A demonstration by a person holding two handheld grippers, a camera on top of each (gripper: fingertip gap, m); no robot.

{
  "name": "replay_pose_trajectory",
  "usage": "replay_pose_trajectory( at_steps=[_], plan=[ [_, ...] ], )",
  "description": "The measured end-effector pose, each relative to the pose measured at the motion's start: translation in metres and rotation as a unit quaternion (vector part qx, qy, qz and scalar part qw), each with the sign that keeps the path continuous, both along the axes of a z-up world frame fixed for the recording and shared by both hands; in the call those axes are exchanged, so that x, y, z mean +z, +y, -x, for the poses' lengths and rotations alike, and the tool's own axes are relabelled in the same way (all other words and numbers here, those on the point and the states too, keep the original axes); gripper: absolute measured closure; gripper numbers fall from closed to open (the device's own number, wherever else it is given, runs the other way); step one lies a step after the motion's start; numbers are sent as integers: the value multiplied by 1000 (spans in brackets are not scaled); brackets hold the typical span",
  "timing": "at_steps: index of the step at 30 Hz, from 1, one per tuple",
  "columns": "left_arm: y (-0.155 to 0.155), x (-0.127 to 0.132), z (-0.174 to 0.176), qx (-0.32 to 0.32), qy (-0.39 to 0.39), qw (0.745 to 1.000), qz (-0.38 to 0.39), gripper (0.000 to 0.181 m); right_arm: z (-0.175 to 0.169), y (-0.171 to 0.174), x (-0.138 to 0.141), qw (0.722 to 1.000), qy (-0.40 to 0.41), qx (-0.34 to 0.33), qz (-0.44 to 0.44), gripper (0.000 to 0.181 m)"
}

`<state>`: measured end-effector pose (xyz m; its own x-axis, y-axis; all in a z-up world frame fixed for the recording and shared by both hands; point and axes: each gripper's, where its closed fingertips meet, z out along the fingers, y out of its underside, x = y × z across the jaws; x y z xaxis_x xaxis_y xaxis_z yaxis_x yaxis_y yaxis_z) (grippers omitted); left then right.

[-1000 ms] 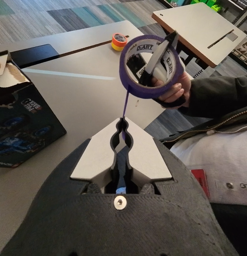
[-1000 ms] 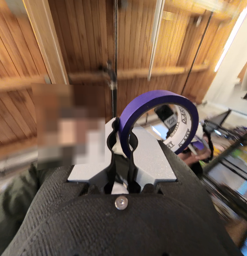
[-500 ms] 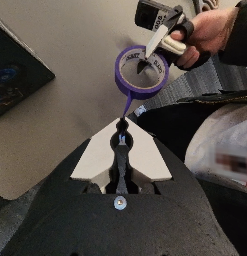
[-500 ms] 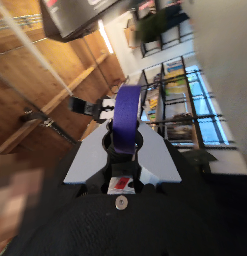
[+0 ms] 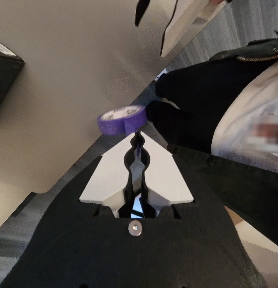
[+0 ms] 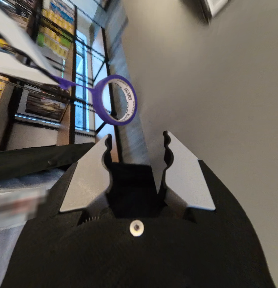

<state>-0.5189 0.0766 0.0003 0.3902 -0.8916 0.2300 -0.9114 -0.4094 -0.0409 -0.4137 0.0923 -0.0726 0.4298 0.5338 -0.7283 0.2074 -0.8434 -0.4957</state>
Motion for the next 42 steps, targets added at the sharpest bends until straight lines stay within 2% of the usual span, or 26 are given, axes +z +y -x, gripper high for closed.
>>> replay_pose_trajectory(
  at_steps=[2,4,5,9,13,15,16,19,20,22,25,28,31,35,38,42],
  plan=[
    [-3,-4,7,-10,32,999,6,181,14,-4,29,997,62,4,-39,116],
    [-8,-6,15,-17,60,998,16,181,34,-20,51,990,133,36,-16,120],
    [-9,-7,18,-22,72,997,14,181,42,-26,53,989,144,46,-7,120],
    [-14,-7,23,-33,97,995,15,181,62,-40,34,990,102,82,-51,116],
    [-20,-3,10,-26,77,996,23,181,59,-28,26,989,68,71,-112,114],
    [-24,1,1,-26,69,997,25,181,55,-25,31,983,60,81,-156,119],
    [-26,4,-3,-27,64,997,25,181,54,-31,30,980,60,107,-159,125],
    [-33,10,-17,-31,54,998,31,181,55,-63,17,974,69,201,-78,131],
    [-35,12,-22,-32,53,998,33,181,57,-70,15,972,80,213,-54,134],
    [-39,16,-30,-33,48,998,39,181,62,-73,16,972,109,205,-33,141],
    [-42,22,-42,-32,33,998,41,181,65,-72,22,971,155,184,-13,170],
    [-36,26,-43,-40,39,998,16,181,55,-75,36,962,202,181,-3,173],
    [-27,26,-41,-42,39,998,-4,181,35,-78,35,961,199,192,5,173],
    [-19,11,-49,-36,12,999,-17,181,8,-83,32,961,144,235,-5,173],
    [-13,-13,-61,-30,-22,999,-31,181,-12,-80,16,960,46,275,-23,173],
    [-8,-46,-78,14,-85,996,-38,181,-40,-65,-13,948,-89,302,-39,173]
  ],
)
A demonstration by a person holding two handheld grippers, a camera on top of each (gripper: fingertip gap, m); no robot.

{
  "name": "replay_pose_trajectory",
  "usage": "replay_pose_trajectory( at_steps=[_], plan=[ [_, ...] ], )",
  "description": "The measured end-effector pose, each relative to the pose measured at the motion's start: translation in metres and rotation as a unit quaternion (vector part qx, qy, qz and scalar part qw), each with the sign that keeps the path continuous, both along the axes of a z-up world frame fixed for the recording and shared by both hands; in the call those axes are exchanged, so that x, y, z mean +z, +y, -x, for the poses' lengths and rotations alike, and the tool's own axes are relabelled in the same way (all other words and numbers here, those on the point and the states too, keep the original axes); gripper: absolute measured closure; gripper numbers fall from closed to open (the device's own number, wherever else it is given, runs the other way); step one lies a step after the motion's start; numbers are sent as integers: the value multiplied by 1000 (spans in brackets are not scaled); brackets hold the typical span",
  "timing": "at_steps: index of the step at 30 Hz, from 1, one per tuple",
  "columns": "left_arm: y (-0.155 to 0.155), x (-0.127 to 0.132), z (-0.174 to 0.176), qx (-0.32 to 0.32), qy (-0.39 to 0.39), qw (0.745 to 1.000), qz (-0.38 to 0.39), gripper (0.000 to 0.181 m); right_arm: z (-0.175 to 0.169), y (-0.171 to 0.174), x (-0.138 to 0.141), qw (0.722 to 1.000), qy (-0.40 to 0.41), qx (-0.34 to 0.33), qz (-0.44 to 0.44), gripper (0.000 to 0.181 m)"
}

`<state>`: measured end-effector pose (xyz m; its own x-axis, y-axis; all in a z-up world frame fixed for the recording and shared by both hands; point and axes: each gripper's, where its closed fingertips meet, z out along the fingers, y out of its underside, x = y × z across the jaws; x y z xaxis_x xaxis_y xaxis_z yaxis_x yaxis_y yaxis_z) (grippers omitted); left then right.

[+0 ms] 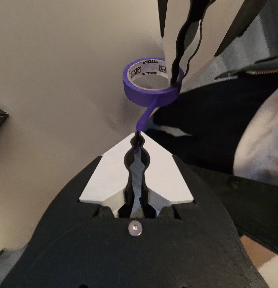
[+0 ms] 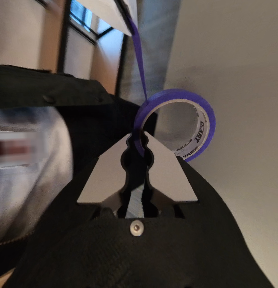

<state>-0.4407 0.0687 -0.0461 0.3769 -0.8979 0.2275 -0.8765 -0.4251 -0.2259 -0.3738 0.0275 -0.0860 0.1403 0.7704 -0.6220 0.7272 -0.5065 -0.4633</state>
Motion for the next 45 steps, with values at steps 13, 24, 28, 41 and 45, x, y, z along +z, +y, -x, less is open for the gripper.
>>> replay_pose_trajectory(
  at_steps=[13,24,28,41,45],
  plan=[
    [8,-88,-3,118,-125,983,-64,181,-19,32,-69,978,-152,-58,-130,169],
    [-3,-103,-1,141,-153,977,-34,181,-17,30,-82,982,-130,-101,-94,163],
    [-5,-98,-2,140,-178,974,-24,177,-17,31,-82,982,-120,-102,-105,164],
    [-13,-99,27,193,-181,964,-38,164,-18,31,-81,984,-105,-132,-64,163],
    [-18,-101,24,195,-175,964,-41,164,-17,31,-81,983,-102,-140,-65,162]
  ],
)
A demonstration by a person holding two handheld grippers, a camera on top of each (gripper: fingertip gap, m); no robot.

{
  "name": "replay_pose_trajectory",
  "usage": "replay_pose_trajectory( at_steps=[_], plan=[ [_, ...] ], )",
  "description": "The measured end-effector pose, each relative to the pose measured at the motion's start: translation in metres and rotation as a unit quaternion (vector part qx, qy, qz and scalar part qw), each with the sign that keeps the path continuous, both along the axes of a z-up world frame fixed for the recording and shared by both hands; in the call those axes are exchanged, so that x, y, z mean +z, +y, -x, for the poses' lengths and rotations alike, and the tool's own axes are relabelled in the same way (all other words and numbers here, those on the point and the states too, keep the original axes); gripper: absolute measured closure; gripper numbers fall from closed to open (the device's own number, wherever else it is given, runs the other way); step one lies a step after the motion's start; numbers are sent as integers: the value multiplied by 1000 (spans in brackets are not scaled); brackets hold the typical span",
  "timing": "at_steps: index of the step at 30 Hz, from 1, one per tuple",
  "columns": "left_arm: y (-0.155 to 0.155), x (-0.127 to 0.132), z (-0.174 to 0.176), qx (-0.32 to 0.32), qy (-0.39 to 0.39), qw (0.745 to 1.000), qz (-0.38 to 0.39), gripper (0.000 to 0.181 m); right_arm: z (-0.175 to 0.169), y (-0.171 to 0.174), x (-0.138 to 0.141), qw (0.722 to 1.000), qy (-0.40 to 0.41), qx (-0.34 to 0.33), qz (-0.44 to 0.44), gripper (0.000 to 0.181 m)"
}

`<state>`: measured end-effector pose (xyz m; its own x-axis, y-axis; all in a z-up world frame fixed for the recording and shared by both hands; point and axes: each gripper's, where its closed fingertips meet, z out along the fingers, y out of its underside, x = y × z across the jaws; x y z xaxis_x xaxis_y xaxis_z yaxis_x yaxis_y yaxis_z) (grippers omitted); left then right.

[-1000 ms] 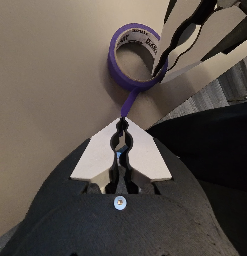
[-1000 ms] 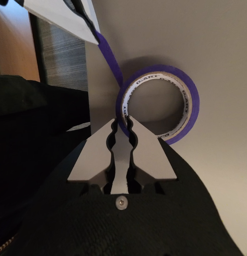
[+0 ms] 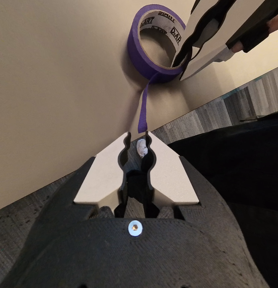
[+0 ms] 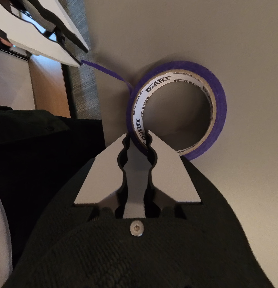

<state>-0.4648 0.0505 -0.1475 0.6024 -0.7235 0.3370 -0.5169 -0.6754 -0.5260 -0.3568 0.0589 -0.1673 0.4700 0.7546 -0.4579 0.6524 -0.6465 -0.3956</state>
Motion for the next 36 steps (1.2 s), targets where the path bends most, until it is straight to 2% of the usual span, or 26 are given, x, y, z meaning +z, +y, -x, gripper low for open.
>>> replay_pose_trajectory(
  at_steps=[6,10,11,14,18,21,24,27,30,33,36],
  plan=[
    [5,-11,-3,12,37,999,-14,170,2,-1,2,1000,6,-11,9,156],
    [12,8,9,24,32,998,-49,167,2,4,21,999,27,-23,-37,149],
    [16,17,17,27,30,997,-62,166,3,8,31,997,43,-34,-55,141],
    [36,55,56,38,45,989,-134,165,10,27,78,981,119,-67,-136,133],
    [83,126,129,57,70,964,-250,164,15,60,157,944,200,-121,-233,134],
    [133,181,184,56,86,943,-317,157,30,91,212,915,226,-143,-302,136],
    [194,239,219,43,66,920,-385,150,64,126,255,901,214,-128,-356,135],
    [251,282,227,-18,34,902,-431,138,104,166,296,878,181,-117,-427,135],
    [287,299,214,-109,-4,893,-436,135,142,203,324,864,159,-117,-463,135],
    [299,292,193,-219,-18,882,-417,137,177,228,326,878,131,-81,-454,135],
    [303,271,179,-311,0,857,-411,143,185,247,305,901,49,-55,-428,136]
  ],
)
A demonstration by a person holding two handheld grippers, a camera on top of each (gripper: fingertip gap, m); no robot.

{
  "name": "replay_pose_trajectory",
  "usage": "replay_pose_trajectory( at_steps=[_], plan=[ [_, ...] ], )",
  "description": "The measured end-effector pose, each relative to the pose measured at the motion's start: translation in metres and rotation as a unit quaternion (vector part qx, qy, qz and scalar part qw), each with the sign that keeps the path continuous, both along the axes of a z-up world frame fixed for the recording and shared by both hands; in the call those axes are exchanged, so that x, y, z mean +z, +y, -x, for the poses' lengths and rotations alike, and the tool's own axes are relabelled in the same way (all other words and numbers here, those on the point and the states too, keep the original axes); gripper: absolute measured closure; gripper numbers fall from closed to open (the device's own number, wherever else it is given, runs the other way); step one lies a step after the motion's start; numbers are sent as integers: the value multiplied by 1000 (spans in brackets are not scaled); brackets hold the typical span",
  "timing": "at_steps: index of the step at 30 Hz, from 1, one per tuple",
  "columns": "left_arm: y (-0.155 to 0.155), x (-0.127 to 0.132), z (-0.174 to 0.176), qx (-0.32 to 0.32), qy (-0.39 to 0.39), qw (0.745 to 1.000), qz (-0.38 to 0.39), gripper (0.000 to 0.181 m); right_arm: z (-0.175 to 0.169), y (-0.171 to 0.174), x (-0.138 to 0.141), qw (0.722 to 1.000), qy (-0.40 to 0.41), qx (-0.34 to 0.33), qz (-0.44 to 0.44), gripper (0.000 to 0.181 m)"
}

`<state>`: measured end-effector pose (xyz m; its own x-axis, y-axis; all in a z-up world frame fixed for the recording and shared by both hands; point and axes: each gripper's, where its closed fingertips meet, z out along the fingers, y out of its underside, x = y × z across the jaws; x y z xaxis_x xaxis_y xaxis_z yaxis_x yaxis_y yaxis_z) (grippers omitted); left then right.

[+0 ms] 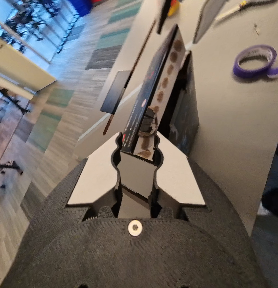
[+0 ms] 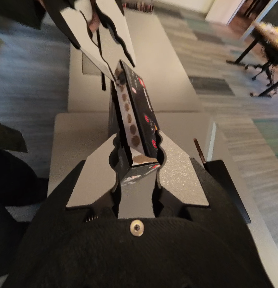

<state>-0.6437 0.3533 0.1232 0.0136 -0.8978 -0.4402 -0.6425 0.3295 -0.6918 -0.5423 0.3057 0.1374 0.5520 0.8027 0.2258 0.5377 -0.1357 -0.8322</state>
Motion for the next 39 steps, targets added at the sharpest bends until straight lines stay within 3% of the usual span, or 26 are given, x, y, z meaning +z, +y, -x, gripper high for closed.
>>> replay_pose_trajectory(
  at_steps=[2,9,15,20,28,34,36,39],
  plan=[
    [2,-9,-4,-24,20,999,-4,154,-3,9,-13,999,-24,-17,27,140],
    [-2,-16,-3,-41,-6,999,-24,156,-2,13,-29,996,-48,-34,66,152],
    [-12,-19,0,-40,9,990,-133,159,3,3,-32,990,-142,-8,15,156],
    [-10,-8,-1,-18,7,997,-80,160,4,4,-19,991,-136,-2,5,160],
    [-8,-23,-1,9,40,989,-142,160,4,6,-31,989,-144,-17,6,164],
    [-28,-6,7,-19,-24,1000,-6,168,5,1,-32,991,-130,-17,16,164],
    [-24,-2,7,-17,-31,999,8,166,4,2,-32,991,-133,-22,14,164],
    [-15,-16,2,-20,21,999,-18,154,5,1,-32,990,-137,-24,15,164]
  ],
)
